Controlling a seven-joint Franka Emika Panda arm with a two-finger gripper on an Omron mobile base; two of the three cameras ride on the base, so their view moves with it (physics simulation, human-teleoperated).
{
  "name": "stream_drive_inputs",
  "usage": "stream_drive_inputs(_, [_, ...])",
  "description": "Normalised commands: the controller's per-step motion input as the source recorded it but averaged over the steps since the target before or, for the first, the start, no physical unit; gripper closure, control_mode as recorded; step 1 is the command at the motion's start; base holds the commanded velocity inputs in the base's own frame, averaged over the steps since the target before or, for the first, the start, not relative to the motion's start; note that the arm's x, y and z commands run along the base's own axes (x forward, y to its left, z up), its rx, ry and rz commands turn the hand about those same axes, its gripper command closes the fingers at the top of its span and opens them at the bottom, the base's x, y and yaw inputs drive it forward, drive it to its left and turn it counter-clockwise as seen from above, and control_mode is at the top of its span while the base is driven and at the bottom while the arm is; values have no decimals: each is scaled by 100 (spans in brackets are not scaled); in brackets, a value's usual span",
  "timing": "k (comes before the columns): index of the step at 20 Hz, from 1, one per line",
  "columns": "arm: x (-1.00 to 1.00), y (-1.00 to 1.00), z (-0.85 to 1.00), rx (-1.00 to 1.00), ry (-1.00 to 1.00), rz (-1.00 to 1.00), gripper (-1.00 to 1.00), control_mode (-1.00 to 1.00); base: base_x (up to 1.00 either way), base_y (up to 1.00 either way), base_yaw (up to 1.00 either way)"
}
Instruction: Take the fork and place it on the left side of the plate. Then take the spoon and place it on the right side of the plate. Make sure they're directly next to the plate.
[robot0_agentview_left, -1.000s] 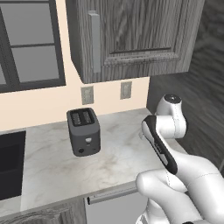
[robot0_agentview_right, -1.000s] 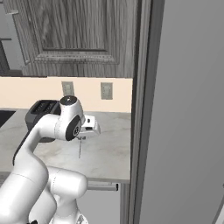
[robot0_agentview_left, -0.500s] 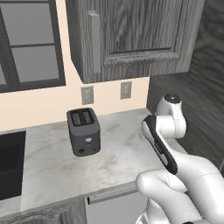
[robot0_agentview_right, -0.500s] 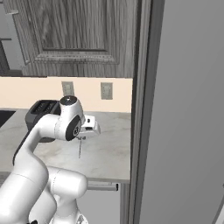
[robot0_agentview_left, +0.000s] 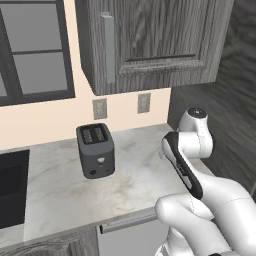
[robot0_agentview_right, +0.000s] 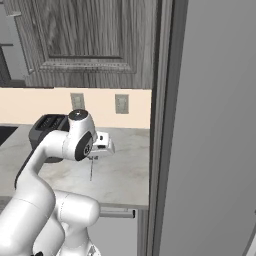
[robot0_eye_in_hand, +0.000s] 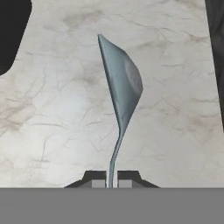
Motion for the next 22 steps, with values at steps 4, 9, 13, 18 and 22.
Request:
stream_drive_inputs(4, [0, 0, 0, 0, 0, 0, 100, 100, -22, 0, 2])
stream_drive_inputs(9, [0, 0, 0, 0, 0, 0, 100, 100, -68, -2, 4])
stream_drive_inputs(13, [0, 0, 0, 0, 0, 0, 100, 100, -79, -3, 4])
stream_drive_inputs(18, [0, 0, 0, 0, 0, 0, 100, 100, -74, 0, 5])
stream_drive_inputs(22, [0, 0, 0, 0, 0, 0, 100, 100, -63, 0, 31])
